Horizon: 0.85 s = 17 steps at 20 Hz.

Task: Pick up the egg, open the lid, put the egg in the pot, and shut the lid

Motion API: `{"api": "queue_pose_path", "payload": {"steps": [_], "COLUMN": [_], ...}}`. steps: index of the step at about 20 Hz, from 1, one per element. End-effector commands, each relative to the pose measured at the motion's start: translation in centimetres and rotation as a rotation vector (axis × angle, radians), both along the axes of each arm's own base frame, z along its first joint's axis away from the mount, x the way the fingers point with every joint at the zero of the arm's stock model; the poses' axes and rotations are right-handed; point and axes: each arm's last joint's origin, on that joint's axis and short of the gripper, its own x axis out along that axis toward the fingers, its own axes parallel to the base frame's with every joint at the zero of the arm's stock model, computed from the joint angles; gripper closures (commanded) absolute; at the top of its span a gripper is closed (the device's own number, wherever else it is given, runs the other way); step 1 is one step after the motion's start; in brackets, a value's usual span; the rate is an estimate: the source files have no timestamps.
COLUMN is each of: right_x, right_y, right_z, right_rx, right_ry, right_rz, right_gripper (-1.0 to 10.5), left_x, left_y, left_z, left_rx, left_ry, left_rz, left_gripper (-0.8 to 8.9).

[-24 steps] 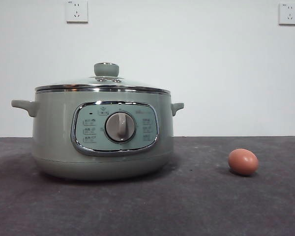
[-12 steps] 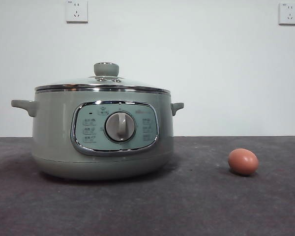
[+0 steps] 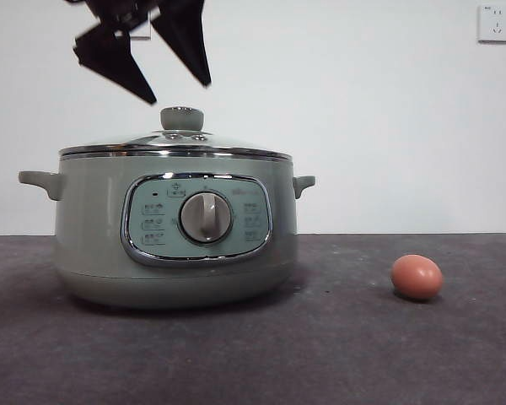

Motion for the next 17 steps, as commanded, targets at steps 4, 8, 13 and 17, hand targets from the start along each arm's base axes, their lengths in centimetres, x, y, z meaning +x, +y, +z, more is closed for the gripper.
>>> {"api": "queue_pose_path", "payload": {"steps": [4,8,13,17], "right_x": [0.0,0.0,0.0,0.2], "right_y": [0.0,0.0,0.0,0.0], "right_z": [0.2,0.2,0.2,0.1], "right_rx": [0.006,0.006,0.006,0.005], "right_ry": [-0.009,-0.008,-0.008,0.0], "right_rz": [0.001,0.001,0.001,0.001], "right_gripper": [3.2,3.2,3.2,3.2], "left_x": [1.6,1.8,1.5,1.5], "left_y": [-0.8,-0.9,-0.8,-0.8], "left_z": [-2.1,-2.5,-2.7,-2.7], "left_rx": [0.034,0.031,0.038,0.037], "left_ry": [0.03,0.04,0.086,0.091], "left_rz": [-0.01,-0.002,0.011,0.01], "left_gripper": [1.54,2.84,5.72,6.22]}}
